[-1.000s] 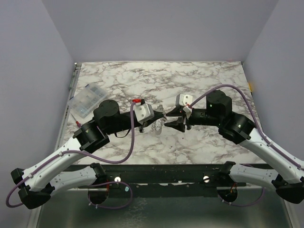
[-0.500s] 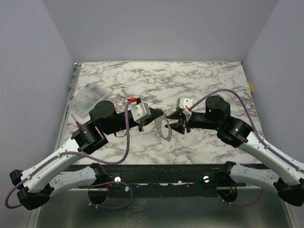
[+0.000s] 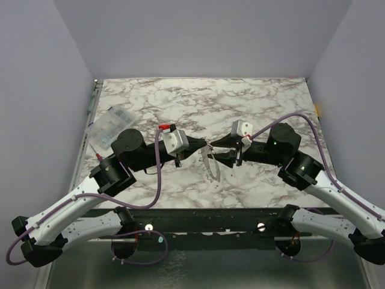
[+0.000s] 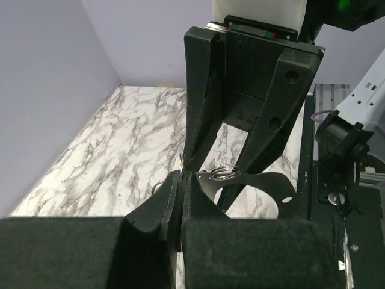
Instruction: Put the keys on the keyring
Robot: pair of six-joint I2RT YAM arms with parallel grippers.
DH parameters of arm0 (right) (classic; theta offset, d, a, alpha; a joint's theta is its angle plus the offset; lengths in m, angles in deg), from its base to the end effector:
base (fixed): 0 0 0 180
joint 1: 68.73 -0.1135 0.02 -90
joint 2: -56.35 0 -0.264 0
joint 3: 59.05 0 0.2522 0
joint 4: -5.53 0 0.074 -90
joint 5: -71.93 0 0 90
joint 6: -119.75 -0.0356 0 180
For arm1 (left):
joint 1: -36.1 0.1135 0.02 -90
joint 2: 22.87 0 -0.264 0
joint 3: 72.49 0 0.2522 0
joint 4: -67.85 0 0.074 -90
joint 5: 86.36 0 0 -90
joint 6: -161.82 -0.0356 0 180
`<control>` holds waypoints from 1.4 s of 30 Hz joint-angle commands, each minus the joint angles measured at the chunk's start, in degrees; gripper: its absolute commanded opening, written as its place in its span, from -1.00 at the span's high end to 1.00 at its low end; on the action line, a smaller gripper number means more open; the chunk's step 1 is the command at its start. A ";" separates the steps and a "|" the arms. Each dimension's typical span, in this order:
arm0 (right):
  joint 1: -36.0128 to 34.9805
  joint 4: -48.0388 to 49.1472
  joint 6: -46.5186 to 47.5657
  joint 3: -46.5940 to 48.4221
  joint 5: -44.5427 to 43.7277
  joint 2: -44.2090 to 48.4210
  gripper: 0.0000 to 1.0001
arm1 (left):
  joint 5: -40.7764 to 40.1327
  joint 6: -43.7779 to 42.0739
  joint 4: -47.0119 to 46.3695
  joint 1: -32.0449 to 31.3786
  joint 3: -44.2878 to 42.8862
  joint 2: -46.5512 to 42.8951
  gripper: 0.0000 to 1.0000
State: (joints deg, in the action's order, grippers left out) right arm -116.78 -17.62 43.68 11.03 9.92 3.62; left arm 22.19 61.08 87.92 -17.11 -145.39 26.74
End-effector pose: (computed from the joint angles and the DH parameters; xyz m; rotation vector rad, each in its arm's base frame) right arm 0.1251 0.1642 0.3881 -1.1967 1.2531 0.8509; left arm 0.1036 -0.1575 0.4203 1.0504 1.1758 -0.8318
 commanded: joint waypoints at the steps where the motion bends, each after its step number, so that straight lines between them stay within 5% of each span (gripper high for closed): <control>1: -0.29 3.64 -1.69 -0.93 1.91 -0.40 0.10 | -0.54 0.97 -3.35 0.03 0.32 -1.08 1.00; 14: -0.28 3.85 -1.30 -1.08 1.71 -1.23 0.98 | -0.88 1.27 -3.67 0.04 0.34 -1.70 1.00; 20: -0.29 0.91 0.51 0.39 -0.15 -0.75 0.99 | -1.03 1.37 -3.60 0.01 0.91 -2.52 1.00; 42: -0.38 -32.82 10.84 23.93 -8.43 -14.50 0.99 | -6.41 0.73 -7.71 -0.01 9.79 -6.05 1.00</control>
State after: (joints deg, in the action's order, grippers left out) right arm -117.02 -43.54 52.51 32.58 6.03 -10.28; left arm 17.86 61.73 84.05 -17.11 -136.23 20.88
